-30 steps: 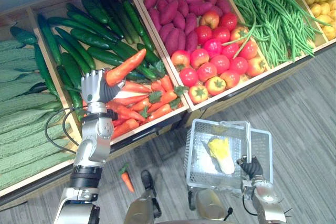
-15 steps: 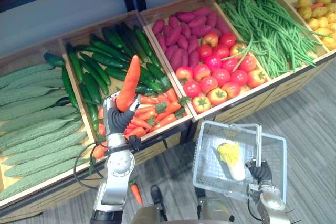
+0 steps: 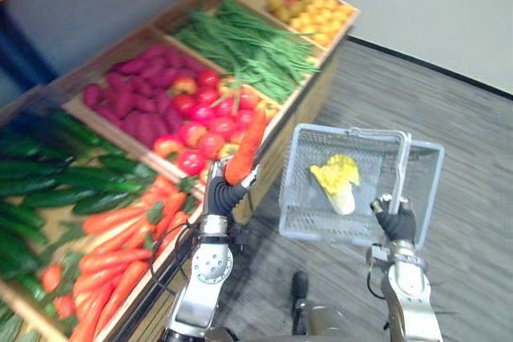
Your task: Pick vegetable in the basket
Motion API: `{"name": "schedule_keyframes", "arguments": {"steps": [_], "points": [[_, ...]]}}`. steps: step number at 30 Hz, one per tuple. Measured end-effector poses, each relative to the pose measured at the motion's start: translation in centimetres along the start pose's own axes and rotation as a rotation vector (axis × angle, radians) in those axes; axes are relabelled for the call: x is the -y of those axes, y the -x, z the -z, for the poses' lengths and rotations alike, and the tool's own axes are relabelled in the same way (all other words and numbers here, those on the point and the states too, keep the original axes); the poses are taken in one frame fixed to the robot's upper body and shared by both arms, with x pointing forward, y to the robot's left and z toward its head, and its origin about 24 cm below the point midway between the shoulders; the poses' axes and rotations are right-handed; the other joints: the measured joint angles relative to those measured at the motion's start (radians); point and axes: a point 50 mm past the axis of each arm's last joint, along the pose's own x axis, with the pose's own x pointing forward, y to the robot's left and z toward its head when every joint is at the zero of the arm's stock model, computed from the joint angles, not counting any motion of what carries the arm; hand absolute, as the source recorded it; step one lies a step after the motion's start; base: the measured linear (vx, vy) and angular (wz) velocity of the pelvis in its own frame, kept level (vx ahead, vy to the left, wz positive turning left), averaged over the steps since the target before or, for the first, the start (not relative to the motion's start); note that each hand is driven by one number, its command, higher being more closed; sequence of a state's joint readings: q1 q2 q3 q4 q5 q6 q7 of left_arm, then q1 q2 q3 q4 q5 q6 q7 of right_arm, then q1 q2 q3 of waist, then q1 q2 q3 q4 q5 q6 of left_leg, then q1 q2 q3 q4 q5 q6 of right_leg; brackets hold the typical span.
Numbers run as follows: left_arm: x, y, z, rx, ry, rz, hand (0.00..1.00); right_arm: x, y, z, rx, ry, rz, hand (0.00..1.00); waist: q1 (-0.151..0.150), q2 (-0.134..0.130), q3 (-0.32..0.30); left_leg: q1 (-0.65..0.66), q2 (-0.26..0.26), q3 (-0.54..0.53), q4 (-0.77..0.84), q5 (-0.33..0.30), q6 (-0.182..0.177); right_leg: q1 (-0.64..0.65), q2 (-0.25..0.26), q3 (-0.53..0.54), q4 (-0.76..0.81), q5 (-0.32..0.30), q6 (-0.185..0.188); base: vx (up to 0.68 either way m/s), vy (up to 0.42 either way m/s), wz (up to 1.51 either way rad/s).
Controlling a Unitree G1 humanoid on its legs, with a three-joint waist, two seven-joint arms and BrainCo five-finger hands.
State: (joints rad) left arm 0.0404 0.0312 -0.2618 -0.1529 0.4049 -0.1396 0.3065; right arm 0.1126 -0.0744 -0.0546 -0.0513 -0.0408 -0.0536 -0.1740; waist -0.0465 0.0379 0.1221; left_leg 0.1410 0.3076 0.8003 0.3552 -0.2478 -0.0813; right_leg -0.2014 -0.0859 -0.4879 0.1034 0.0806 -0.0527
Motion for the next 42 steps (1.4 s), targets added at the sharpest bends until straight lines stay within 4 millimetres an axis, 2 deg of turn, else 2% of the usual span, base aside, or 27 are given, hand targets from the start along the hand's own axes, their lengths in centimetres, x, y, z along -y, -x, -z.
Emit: {"name": "schedule_keyframes", "arguments": {"steps": [1, 2, 3, 4, 5, 6, 8, 9, 10, 11, 12, 13, 14, 16, 18, 20, 22, 26, 27, 30, 35, 42], "points": [[0.3, -0.1, 0.1, -0.002, 0.0, 0.017, 1.0, -0.4, 0.0, 0.0, 0.001, -0.001, -0.029, 1.0, -0.001, 0.004, -0.002, -0.003, 0.024, -0.006, 0.054, 0.004, -0.005, 0.001, 0.017, 0.027, 0.0, -0.005, -0.003, 0.2, -0.118, -1.49], [0.8, -0.2, 0.4, -0.011, -0.001, 0.042, 1.0, -1.4, 0.0, -0.3, 0.009, 0.001, -0.095, 1.0, 0.007, 0.008, -0.003, -0.026, 0.084, -0.041, 0.203, 0.022, 0.016, 0.013, 0.052, 0.086, -0.003, -0.016, -0.012, 0.14, -0.056, -1.31], [0.9, -0.2, 0.6, -0.021, -0.004, 0.052, 1.0, -2.0, -0.1, -0.4, 0.013, -0.002, -0.129, 1.0, 0.006, 0.008, -0.003, -0.044, 0.11, -0.088, 0.28, 0.047, 0.054, 0.023, 0.07, 0.114, -0.006, -0.025, -0.023, 0.21, -0.058, -1.62], [1.1, 0.0, 1.5, -0.055, -0.016, 0.073, 1.0, -3.0, -0.1, -0.7, 0.021, -0.011, -0.192, 1.0, 0.005, 0.007, -0.003, -0.095, 0.117, -0.227, 0.407, 0.078, 0.086, 0.051, 0.092, 0.166, -0.02, -0.029, -0.028, 0.22, -0.007, -1.41], [1.8, 0.2, 2.1, -0.084, -0.015, 0.098, 1.0, -3.5, -0.2, -1.0, 0.032, -0.018, -0.225, 1.0, 0.006, 0.006, -0.002, -0.148, 0.078, -0.352, 0.458, 0.027, 0.039, 0.074, 0.099, 0.216, -0.037, -0.03, -0.03, 0.23, 0.025, -1.3], [2.0, 0.2, 2.4, -0.095, -0.013, 0.105, 1.0, -3.8, -0.3, -1.2, 0.04, -0.026, -0.239, 1.0, 0.009, 0.004, -0.002, -0.175, 0.052, -0.396, 0.458, 0.0, 0.04, 0.081, 0.098, 0.242, -0.041, -0.03, -0.03, 0.22, 0.081, -1.17], [2.0, 0.3, 2.9, -0.119, -0.01, 0.106, 1.0, -5.4, -0.8, -2.4, 0.078, -0.063, -0.305, 1.0, 0.023, 0.001, 0.0, -0.259, -0.055, -0.533, 0.353, -0.06, 0.052, 0.106, 0.086, 0.339, -0.057, -0.03, -0.03, 0.22, 0.128, -1.18], [2.0, 0.3, 2.9, -0.121, -0.011, 0.104, 1.0, -5.8, -0.9, -2.7, 0.089, -0.065, -0.327, 1.0, 0.032, 0.0, 0.0, -0.279, -0.09, -0.575, 0.289, -0.06, 0.052, 0.114, 0.078, 0.37, -0.058, -0.031, -0.026, 0.19, 0.182, -1.28], [1.9, 0.2, 2.9, -0.122, -0.012, 0.098, 1.0, -6.6, -1.0, -3.2, 0.108, -0.062, -0.364, 1.0, 0.043, 0.0, 0.002, -0.299, -0.142, -0.647, 0.167, -0.052, 0.04, 0.129, 0.066, 0.423, -0.059, -0.028, 0.004, 0.14, 0.227, -1.03], [1.9, 0.2, 2.9, -0.122, -0.014, 0.095, 1.0, -6.9, -1.0, -3.4, 0.115, -0.064, -0.38, 1.0, 0.047, 0.003, 0.0, -0.304, -0.155, -0.673, 0.112, -0.041, 0.032, 0.131, 0.066, 0.442, -0.058, -0.021, 0.022, 0.09, 0.219, -1.09], [1.8, 0.0, 2.9, -0.118, -0.014, 0.091, 1.0, -7.2, -1.0, -3.6, 0.122, -0.066, -0.405, 1.0, 0.058, 0.011, -0.002, -0.301, -0.161, -0.698, 0.014, 0.013, 0.01, 0.133, 0.076, 0.469, -0.056, -0.021, 0.049, 0.06, 0.202, -0.8], [1.9, -0.2, 2.7, -0.113, -0.009, 0.089, 1.0, -7.4, -1.0, -3.7, 0.127, -0.063, -0.421, 1.0, 0.06, 0.019, 0.0, -0.299, -0.153, -0.709, -0.01, 0.102, 0.011, 0.137, 0.088, 0.492, -0.058, -0.021, 0.059, 0.1, 0.243, -0.88], [1.9, -0.4, 3.1, -0.121, -0.03, 0.101, 1.0, -8.3, -0.5, -3.7, 0.119, -0.087, -0.466, 1.0, 0.056, -0.011, -0.01, -0.276, -0.171, -0.675, -0.032, 0.093, 0.018, 0.151, 0.07, 0.517, -0.088, -0.007, 0.076, 0.12, 0.238, -0.59], [2.1, -0.9, 3.5, -0.135, -0.051, 0.118, 1.0, -9.0, -0.1, -3.8, 0.116, -0.119, -0.52, 1.0, 0.051, -0.038, -0.014, -0.244, -0.204, -0.644, -0.091, 0.108, 0.04, 0.154, 0.037, 0.533, -0.109, -0.002, 0.086, 0.11, 0.185, -0.36], [2.3, -1.1, 3.8, -0.153, -0.058, 0.126, 1.0, -10.1, 0.6, -3.8, 0.101, -0.156, -0.59, 1.0, 0.035, -0.043, -0.015, -0.199, -0.242, -0.607, -0.169, 0.131, 0.065, 0.155, 0.003, 0.551, -0.113, -0.004, 0.09, 0.1, 0.167, -0.2], [2.3, -1.2, 4.0, -0.166, -0.053, 0.123, 1.0, -10.8, 1.0, -3.7, 0.084, -0.199, -0.624, 1.0, 0.033, -0.045, -0.017, -0.187, -0.255, -0.592, -0.191, 0.132, 0.067, 0.154, -0.005, 0.575, -0.13, 0.003, 0.1, 0.1, 0.13, -0.23], [2.2, -1.3, 4.6, -0.199, -0.048, 0.121, 1.0, -11.4, 1.4, -3.7, 0.067, -0.229, -0.646, 1.0, 0.032, -0.046, -0.017, -0.176, -0.257, -0.576, -0.209, 0.132, 0.067, 0.153, -0.006, 0.584, -0.142, 0.01, 0.11, 0.11, 0.074, -0.26], [2.7, -1.3, 5.7, -0.27, -0.037, 0.143, 1.0, -12.2, 2.0, -3.6, 0.051, -0.236, -0.699, 1.0, 0.007, -0.046, -0.017, -0.162, -0.255, -0.575, -0.231, 0.132, 0.067, 0.154, -0.002, 0.596, -0.146, 0.011, 0.111, 0.06, 0.007, -0.06], [2.9, -1.2, 5.9, -0.283, -0.033, 0.155, 0.0, -12.1, 2.1, -3.4, 0.041, -0.236, -0.695, 1.0, 0.005, -0.046, -0.017, -0.153, -0.255, -0.575, -0.241, 0.133, 0.066, 0.157, -0.001, 0.597, -0.147, 0.011, 0.111, 0.04, 0.008, -0.08], [3.4, -0.7, 6.9, -0.338, -0.03, 0.174, 0.0, -11.9, 2.5, -2.8, 0.017, -0.242, -0.688, 1.0, -0.002, -0.048, -0.018, -0.138, -0.253, -0.575, -0.253, 0.133, 0.066, 0.169, -0.001, 0.597, -0.155, 0.011, 0.111, 0.01, -0.003, -0.03], [4.1, 0.6, 8.8, -0.454, -0.059, 0.217, 0.0, -11.6, 3.2, -1.8, -0.041, -0.241, -0.679, 1.0, -0.008, -0.067, -0.028, -0.128, -0.256, -0.58, -0.281, 0.144, 0.062, 0.169, -0.002, 0.595, -0.16, 0.011, 0.111, 0.0, -0.004, 0.01], [5.1, 1.4, 9.0, -0.472, -0.056, 0.28, 0.0, -11.8, 3.6, -1.4, -0.055, -0.224, -0.677, 1.0, -0.016, -0.075, -0.03, -0.119, -0.259, -0.605, -0.328, 0.181, 0.058, 0.169, -0.001, 0.571, -0.161, 0.01, 0.112, -0.03, -0.031, 0.11]]}}
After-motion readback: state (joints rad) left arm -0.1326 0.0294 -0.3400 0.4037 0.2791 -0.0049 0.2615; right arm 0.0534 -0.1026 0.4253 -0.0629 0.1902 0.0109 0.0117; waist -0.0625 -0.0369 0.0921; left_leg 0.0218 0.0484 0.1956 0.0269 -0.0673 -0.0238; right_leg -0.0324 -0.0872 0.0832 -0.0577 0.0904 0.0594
